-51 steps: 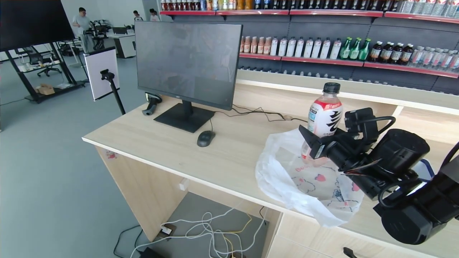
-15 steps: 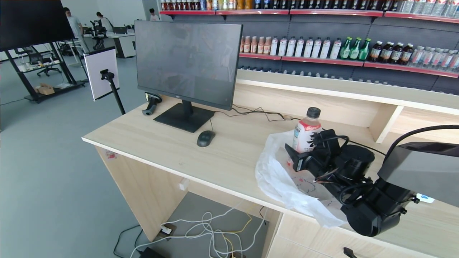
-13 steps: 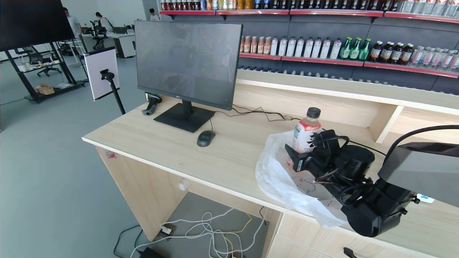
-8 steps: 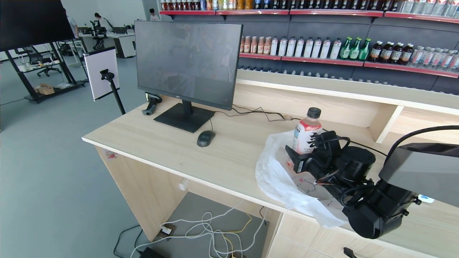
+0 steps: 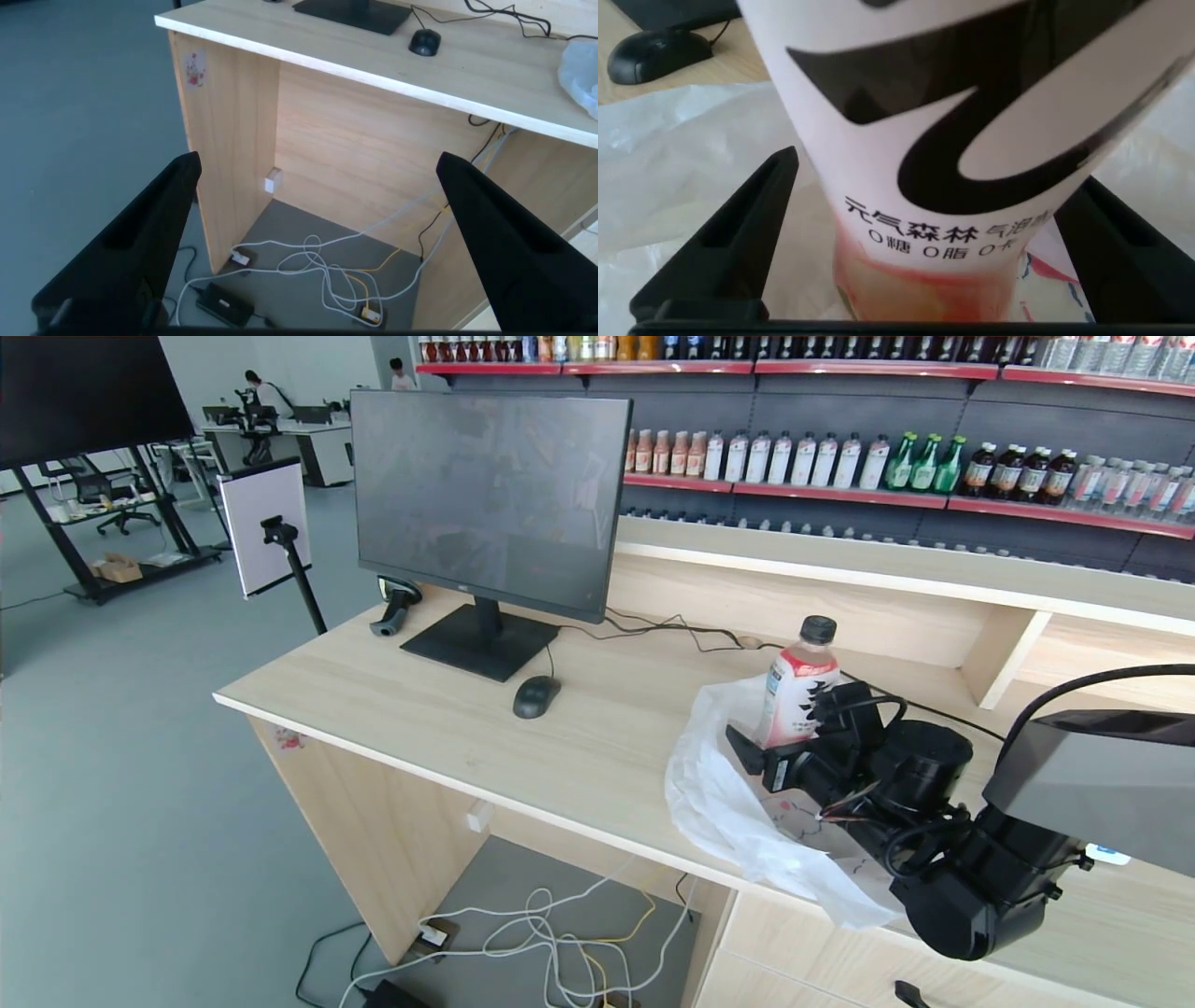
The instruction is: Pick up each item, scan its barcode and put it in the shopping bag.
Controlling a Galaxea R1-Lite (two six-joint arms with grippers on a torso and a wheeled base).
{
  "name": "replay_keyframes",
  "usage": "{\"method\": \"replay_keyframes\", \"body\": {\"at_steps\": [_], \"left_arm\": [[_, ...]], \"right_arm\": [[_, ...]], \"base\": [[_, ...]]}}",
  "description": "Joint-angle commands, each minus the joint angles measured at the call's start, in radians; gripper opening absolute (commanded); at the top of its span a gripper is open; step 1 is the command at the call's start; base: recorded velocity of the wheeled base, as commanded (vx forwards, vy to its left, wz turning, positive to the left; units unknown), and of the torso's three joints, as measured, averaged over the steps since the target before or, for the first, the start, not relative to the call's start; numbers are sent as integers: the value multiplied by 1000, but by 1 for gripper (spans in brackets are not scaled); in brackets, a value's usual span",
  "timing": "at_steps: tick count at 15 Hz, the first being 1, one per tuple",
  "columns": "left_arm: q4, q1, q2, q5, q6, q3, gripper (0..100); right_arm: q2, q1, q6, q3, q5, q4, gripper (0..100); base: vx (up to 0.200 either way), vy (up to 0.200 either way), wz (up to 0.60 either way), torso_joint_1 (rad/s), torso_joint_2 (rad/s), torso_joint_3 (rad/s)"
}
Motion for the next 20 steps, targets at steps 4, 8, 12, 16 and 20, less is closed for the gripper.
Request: {"method": "replay_keyframes", "body": {"at_steps": [4, 8, 12, 16, 20], "left_arm": [[0, 0, 0, 0, 1, 0, 100], [0, 0, 0, 0, 1, 0, 100], [0, 0, 0, 0, 1, 0, 100], [0, 0, 0, 0, 1, 0, 100], [0, 0, 0, 0, 0, 0, 100]], "right_arm": [[-72, 0, -1, 31, 0, -6, 100], [-181, -33, -8, 80, -1, -6, 100], [-302, -27, -15, 183, 0, -6, 100], [-396, -36, -11, 233, 0, -6, 100], [-509, -16, -9, 275, 0, -6, 100]], "base": [[0, 0, 0, 0, 0, 0], [0, 0, 0, 0, 0, 0], [0, 0, 0, 0, 0, 0], [0, 0, 0, 0, 0, 0], [0, 0, 0, 0, 0, 0]]}}
